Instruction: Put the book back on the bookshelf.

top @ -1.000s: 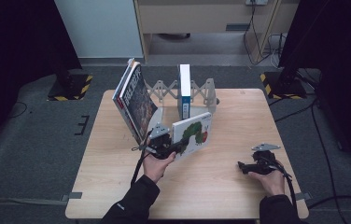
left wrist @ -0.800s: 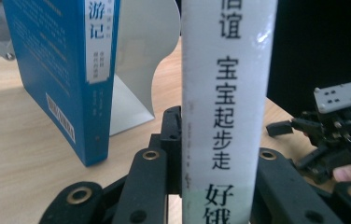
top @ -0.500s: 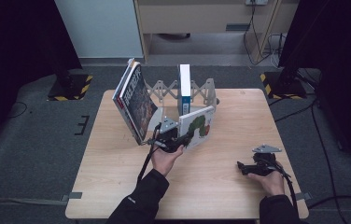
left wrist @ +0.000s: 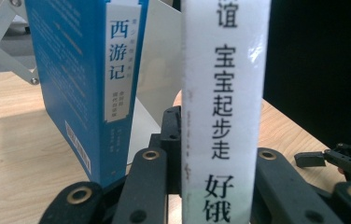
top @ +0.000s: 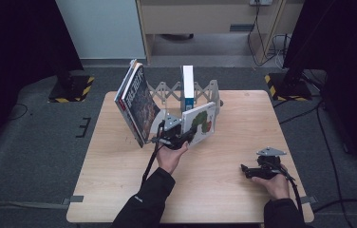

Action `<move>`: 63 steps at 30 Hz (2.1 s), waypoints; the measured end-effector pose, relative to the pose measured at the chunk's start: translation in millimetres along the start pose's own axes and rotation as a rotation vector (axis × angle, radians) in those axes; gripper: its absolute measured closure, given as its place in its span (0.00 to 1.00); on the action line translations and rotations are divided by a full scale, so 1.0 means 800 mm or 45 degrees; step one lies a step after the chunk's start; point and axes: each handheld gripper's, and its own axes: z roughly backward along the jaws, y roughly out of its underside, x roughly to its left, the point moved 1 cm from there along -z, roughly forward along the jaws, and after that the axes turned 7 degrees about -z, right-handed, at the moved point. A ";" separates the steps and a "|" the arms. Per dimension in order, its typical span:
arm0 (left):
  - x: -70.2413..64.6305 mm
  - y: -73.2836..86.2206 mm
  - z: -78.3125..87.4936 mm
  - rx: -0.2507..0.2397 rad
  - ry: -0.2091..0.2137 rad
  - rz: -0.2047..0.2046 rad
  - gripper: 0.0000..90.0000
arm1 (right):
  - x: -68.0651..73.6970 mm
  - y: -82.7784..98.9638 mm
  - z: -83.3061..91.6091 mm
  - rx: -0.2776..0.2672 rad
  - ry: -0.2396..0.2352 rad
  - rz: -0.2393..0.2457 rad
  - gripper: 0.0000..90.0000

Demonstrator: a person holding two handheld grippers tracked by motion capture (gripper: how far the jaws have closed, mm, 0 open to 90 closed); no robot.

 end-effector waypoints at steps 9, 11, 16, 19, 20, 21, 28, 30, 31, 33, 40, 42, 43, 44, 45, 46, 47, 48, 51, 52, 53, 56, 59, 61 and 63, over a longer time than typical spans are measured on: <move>-0.004 0.001 -0.019 0.001 -0.041 -0.017 0.83 | 0.000 0.000 0.000 0.000 0.000 -0.001 0.03; -0.005 0.001 -0.023 0.001 -0.059 -0.037 0.83 | 0.000 0.000 0.000 0.001 -0.001 0.002 0.03; -0.005 0.002 -0.032 -0.002 -0.082 -0.032 0.83 | 0.000 0.000 0.000 0.001 0.000 0.001 0.03; -0.005 0.003 -0.038 -0.005 -0.094 -0.030 0.83 | 0.000 0.000 0.000 0.000 0.000 -0.001 0.03; -0.005 0.003 -0.040 -0.007 -0.094 -0.026 0.83 | 0.000 0.000 0.000 0.001 -0.001 0.003 0.03; -0.006 0.004 -0.043 -0.008 -0.101 -0.027 0.83 | 0.000 0.000 0.000 0.001 -0.001 0.002 0.03; -0.008 0.009 -0.056 -0.002 -0.136 -0.037 0.83 | 0.000 0.000 0.000 0.001 -0.001 0.002 0.03; -0.009 0.011 -0.060 0.003 -0.140 -0.032 0.83 | 0.000 0.000 0.000 0.001 0.000 0.002 0.03; -0.009 0.011 -0.060 0.003 -0.140 -0.032 0.83 | 0.000 0.000 0.000 0.000 0.000 -0.001 0.03; -0.009 0.012 -0.063 0.003 -0.150 -0.036 0.83 | 0.000 0.000 0.000 0.001 -0.001 0.002 0.03; -0.004 0.014 -0.072 0.006 -0.165 -0.022 0.83 | 0.000 0.000 0.000 0.001 0.000 0.002 0.03; -0.003 0.015 -0.075 0.010 -0.167 -0.018 0.83 | 0.000 0.000 0.000 0.001 0.000 0.002 0.03; -0.003 0.016 -0.076 0.014 -0.168 -0.021 0.83 | 0.000 0.000 0.000 0.001 0.000 0.002 0.03; -0.003 0.018 -0.079 0.019 -0.175 -0.026 0.83 | 0.000 0.000 0.000 0.000 0.000 -0.001 0.03; -0.003 0.019 -0.081 0.021 -0.182 -0.031 0.83 | 0.000 0.000 0.000 0.000 0.000 -0.001 0.03; -0.003 0.019 -0.081 0.021 -0.182 -0.031 0.83 | 0.000 0.000 0.000 0.000 0.000 -0.001 0.03; -0.003 0.020 -0.082 0.021 -0.188 -0.032 0.83 | 0.000 0.000 0.000 0.000 0.000 0.000 0.03; -0.002 0.021 -0.086 0.025 -0.185 -0.024 0.83 | 0.000 0.000 0.000 0.000 0.000 -0.001 0.03; -0.001 0.021 -0.089 0.015 -0.192 -0.017 0.83 | 0.000 0.000 0.000 0.000 0.000 -0.001 0.03; 0.000 0.022 -0.089 0.013 -0.192 -0.019 0.83 | 0.000 0.000 0.000 0.000 0.000 -0.001 0.03; 0.000 0.022 -0.089 0.013 -0.192 -0.019 0.83 | 0.000 0.000 0.000 0.001 -0.001 0.001 0.03; 0.000 0.024 -0.091 0.007 -0.199 -0.028 0.82 | 0.000 0.000 0.000 0.000 0.000 -0.001 0.03; -0.001 0.028 -0.092 0.012 -0.206 -0.058 0.82 | 0.000 0.000 0.000 0.001 -0.001 0.001 0.03; -0.002 0.030 -0.091 0.015 -0.204 -0.058 0.82 | 0.000 0.000 0.000 0.000 0.000 -0.001 0.03; -0.003 0.037 -0.089 0.033 -0.195 -0.057 0.82 | 0.000 0.000 0.000 0.000 0.000 -0.001 0.03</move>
